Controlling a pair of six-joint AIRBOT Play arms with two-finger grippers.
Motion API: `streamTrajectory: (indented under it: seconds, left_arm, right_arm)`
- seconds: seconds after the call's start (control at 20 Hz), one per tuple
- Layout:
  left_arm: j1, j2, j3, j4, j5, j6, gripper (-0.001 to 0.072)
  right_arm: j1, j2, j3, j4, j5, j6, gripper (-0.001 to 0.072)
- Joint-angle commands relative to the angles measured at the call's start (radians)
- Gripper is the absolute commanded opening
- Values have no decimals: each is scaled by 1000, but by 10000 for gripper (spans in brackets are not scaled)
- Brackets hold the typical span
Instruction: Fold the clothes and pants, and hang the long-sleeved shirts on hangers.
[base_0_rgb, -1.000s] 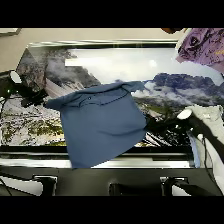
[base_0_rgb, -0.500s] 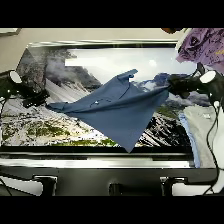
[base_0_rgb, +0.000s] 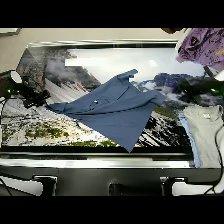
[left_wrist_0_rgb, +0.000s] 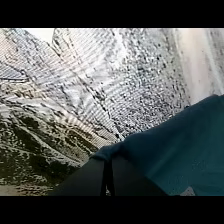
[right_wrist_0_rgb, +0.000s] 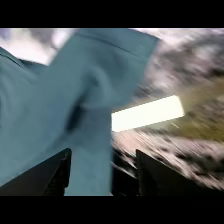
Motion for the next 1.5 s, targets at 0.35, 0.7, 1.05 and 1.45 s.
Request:
streamTrajectory:
  seconds: [0.35,0.7,1.05,1.45]
  left_arm:
    - [0,0,0,-1,-14,0,17]
    - [0,-1,0,-1,-21,0,17]
    - [0,-2,0,-1,-18,0,17]
    - [0,61,29,-8,-17,115,15]
  right_arm:
    - [206,480,-1040,428,-192,-220,483]
    - [522,476,-1091,436,-404,-69,484]
    - [635,396,-1091,544,-513,-47,412]
    - [477,431,-777,392,-414,-83,29]
